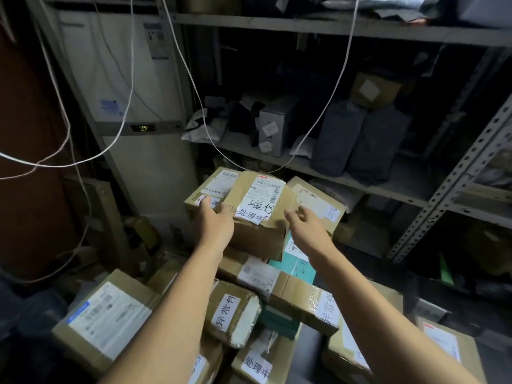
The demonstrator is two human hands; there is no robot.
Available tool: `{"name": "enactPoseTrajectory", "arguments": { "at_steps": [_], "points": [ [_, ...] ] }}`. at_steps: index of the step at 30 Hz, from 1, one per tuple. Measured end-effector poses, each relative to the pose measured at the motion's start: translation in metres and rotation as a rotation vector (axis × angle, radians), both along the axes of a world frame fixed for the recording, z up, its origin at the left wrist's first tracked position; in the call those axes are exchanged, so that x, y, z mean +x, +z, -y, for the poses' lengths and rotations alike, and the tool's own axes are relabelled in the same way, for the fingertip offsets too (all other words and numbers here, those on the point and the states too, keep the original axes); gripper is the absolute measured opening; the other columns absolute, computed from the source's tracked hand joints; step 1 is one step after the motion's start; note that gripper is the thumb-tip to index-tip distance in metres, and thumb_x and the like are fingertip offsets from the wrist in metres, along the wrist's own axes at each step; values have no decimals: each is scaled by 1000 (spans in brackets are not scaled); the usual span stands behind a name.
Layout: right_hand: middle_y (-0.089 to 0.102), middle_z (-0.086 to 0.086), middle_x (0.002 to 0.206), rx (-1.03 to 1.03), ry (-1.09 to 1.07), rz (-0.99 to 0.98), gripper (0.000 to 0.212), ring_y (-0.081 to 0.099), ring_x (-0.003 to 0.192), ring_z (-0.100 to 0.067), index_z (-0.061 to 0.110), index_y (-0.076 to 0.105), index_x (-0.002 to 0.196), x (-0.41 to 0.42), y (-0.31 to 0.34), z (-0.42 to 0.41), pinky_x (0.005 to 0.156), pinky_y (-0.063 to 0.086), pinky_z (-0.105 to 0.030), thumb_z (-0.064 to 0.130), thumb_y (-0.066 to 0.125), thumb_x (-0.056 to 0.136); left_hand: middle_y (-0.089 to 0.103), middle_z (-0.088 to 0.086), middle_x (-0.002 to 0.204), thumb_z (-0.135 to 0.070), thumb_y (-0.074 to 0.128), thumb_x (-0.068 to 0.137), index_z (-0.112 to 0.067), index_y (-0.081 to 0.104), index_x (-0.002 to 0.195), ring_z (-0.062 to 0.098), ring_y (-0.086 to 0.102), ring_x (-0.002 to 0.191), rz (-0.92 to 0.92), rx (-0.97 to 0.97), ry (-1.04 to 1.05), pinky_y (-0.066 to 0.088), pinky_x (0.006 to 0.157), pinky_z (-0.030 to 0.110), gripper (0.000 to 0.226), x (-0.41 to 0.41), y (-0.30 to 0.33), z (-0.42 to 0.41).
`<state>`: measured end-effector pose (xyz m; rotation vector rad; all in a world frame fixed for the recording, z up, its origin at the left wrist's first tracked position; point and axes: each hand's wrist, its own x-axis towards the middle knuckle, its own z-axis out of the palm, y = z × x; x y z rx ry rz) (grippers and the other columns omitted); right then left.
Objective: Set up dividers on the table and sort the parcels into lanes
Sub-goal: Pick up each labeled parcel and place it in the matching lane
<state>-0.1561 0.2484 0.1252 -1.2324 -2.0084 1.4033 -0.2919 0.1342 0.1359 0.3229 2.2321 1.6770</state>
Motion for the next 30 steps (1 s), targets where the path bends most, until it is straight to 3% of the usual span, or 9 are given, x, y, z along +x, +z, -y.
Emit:
{"name": "enactPoseTrajectory", "arguments": {
  "at_steps": [2,4,9,13,17,20,23,26,30],
  "points": [
    [54,-5,142,-41,11,-22,56,58,115,-19,17,44,144,-5,-5,4,88,50,-34,49,43,98,52,4,140,-26,44,101,-17,43,143,18,51,113,-26,-46,-51,40,92,31,42,-1,-8,-5],
    [61,-1,131,-71,32,-55,49,61,103,-13,19,48,139,-8,-7,8,74,48,-26,47,43,99,54,5,138,-27,48,101,-18,46,141,22,52,118,-66,-75,-48,42,96,34,42,2,-14,-8],
    [62,5,131,-47,33,-107,42,60,109,-14,25,47,142,-3,-6,11,82,50,-27,36,46,101,58,5,133,-24,55,98,-21,52,134,22,56,113,-114,-16,7,43,81,29,36,10,-20,-10],
    [65,7,126,-17,-25,-148,38,62,104,-11,28,52,137,12,3,12,80,52,-26,31,47,100,59,-3,123,-24,58,97,-23,55,128,9,52,95,-170,57,22,40,73,20,32,26,-15,-13],
    [69,30,97,76,-77,-224,33,65,87,5,41,62,119,45,28,9,62,48,-10,27,50,92,56,-21,103,-24,61,95,-31,55,114,-6,55,88,-214,211,-29,40,59,4,21,55,7,-17],
    [72,25,102,101,-122,-281,31,69,92,0,53,64,102,85,47,9,71,57,-21,32,50,84,57,-24,101,-29,63,93,-25,58,122,-13,56,89,-250,292,-106,43,63,1,29,84,25,-20],
    [72,23,105,135,-211,-308,35,69,92,1,53,66,106,134,56,16,64,55,-17,35,49,80,59,-20,112,-34,64,93,-24,55,135,-13,57,92,-294,286,-240,46,68,2,44,120,36,-20],
    [73,20,103,156,-326,-279,38,68,92,-4,50,68,107,184,56,26,68,58,-31,32,47,80,63,-11,122,-37,63,93,-27,60,132,4,61,104,-353,258,-390,55,85,25,41,158,36,-20],
    [75,15,100,124,-428,-236,36,68,84,0,40,71,105,242,44,52,72,52,-29,26,46,82,59,-13,119,-37,67,90,-26,62,129,2,56,100,-294,224,-470,48,80,14,41,209,22,-9]
  ]
}}
